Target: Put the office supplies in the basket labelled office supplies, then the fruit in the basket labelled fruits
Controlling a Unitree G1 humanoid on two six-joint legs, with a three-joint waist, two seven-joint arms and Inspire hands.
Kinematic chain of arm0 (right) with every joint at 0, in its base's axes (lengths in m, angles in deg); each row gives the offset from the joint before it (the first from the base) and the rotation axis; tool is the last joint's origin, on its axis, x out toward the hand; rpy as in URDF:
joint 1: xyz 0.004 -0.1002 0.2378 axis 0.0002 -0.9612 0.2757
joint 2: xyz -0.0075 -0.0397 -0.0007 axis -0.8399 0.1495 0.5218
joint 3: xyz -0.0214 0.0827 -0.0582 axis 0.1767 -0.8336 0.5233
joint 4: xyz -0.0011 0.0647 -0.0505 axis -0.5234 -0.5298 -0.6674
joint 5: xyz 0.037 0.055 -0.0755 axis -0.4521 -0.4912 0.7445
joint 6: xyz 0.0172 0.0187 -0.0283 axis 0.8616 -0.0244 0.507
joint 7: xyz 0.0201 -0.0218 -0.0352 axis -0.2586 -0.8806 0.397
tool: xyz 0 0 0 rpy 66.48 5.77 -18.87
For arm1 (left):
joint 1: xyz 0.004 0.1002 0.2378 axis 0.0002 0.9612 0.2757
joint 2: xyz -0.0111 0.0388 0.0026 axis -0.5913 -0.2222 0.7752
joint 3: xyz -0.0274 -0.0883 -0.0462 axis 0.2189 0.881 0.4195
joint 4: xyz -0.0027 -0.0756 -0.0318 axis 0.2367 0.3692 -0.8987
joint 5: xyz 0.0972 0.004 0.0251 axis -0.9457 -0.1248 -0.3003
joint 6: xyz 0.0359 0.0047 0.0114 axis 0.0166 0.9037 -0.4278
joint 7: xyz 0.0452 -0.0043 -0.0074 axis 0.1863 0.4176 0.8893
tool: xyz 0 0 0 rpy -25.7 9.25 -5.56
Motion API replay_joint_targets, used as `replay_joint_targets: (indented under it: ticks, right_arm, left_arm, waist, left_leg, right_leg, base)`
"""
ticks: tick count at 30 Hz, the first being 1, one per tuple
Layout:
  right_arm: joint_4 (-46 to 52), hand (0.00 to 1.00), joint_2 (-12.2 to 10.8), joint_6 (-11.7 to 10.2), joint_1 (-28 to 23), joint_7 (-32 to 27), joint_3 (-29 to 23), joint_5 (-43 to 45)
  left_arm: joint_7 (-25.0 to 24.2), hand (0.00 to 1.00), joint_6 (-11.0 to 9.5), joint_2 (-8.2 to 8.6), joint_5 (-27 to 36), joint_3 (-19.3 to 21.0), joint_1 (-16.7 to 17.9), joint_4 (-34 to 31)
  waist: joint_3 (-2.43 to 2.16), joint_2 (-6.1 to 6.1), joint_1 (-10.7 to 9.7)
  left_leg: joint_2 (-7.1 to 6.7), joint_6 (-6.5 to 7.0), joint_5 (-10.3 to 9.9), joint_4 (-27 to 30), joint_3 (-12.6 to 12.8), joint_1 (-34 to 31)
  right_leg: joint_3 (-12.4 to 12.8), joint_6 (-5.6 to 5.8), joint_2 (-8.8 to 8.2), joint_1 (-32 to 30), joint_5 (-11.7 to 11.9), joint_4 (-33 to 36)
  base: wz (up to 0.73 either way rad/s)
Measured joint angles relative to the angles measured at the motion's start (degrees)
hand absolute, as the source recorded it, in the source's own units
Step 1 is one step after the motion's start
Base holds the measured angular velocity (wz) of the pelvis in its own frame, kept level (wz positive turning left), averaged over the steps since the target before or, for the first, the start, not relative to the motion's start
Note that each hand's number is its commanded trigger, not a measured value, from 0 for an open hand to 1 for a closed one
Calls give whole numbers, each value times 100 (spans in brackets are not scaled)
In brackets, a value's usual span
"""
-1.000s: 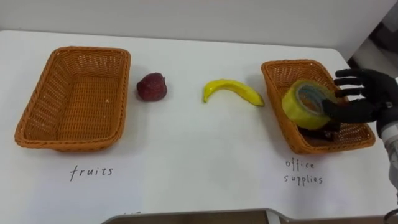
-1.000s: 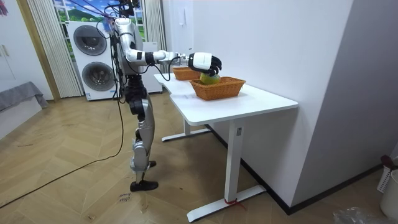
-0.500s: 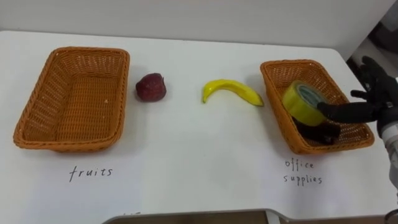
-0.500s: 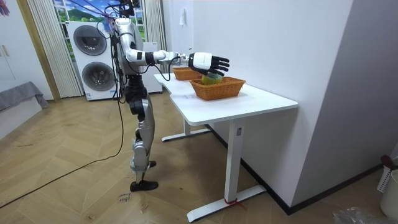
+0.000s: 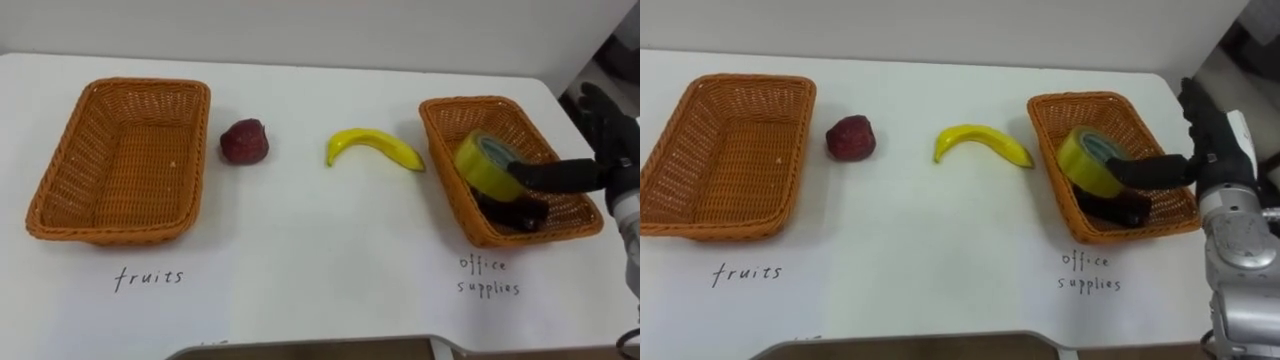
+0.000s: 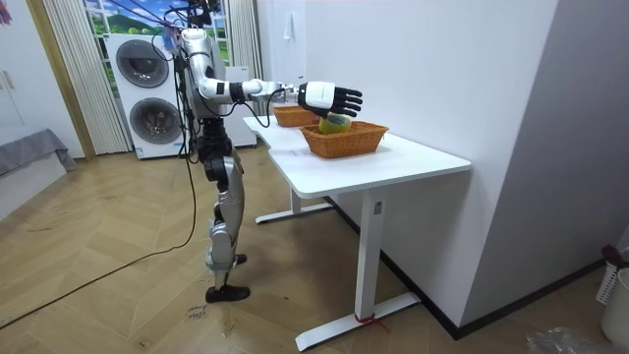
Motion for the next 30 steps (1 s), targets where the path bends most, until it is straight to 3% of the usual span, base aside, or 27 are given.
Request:
replay_joint_targets:
  ticks: [6, 10, 16, 19, 26, 28, 30]
  right_arm:
    - [200, 0, 125, 5, 547, 187, 7, 0]
    - [174, 0, 248, 118, 811, 452, 11, 1]
    - [152, 0, 265, 289, 998, 768, 10, 0]
    - [153, 0, 402, 301, 1196, 797, 10, 2]
    - [200, 0, 638, 297, 1615, 834, 10, 29]
    - [200, 0, 637, 298, 1715, 837, 12, 44]
    - [201, 0, 638, 296, 1828, 836, 17, 150]
  left_arm:
    - [-119, 0, 48, 0, -43, 16, -77, 12]
    - [-117, 0, 214, 14, -42, 12, -82, 8]
    - [-119, 0, 286, 14, -43, 23, -60, 16]
    - [-125, 0, 286, 19, -44, 166, -50, -3]
    - [-125, 0, 279, -34, -41, 219, -68, -8]
    - [-126, 0, 279, -27, -40, 219, -81, -13]
    - [-125, 0, 278, -28, -40, 207, -79, -14]
  waist:
    - [-23, -32, 2]
    - [-28, -44, 19]
    - [-18, -58, 18]
    - [3, -132, 9]
    - [-56, -271, 17]
    - [-51, -264, 24]
    - [-18, -238, 28]
  left_leg:
    - [1, 0, 0, 48, -15, -46]
    - [1, 0, 0, 54, -20, -48]
    - [-1, 0, 0, 68, -16, -50]
    - [0, 0, 1, 73, -13, -50]
    - [-5, 0, 1, 95, -75, -80]
    - [-5, 0, 1, 98, -77, -70]
    - [-5, 0, 1, 100, -82, -51]
  right_leg:
    - [-18, -1, 0, -52, 0, 22]
    - [-22, -1, 0, -47, 0, 22]
    - [-17, -1, -4, -51, 0, 29]
    - [-14, -1, -3, -53, 0, 28]
    - [-65, -2, -8, -41, 0, 27]
    - [-67, -2, -10, -31, 0, 30]
    - [-69, -2, -11, -10, 0, 28]
  base:
    - [1]
    - [0]
    - [0]
    - [0]
    - [4]
    - [0]
    - [0]
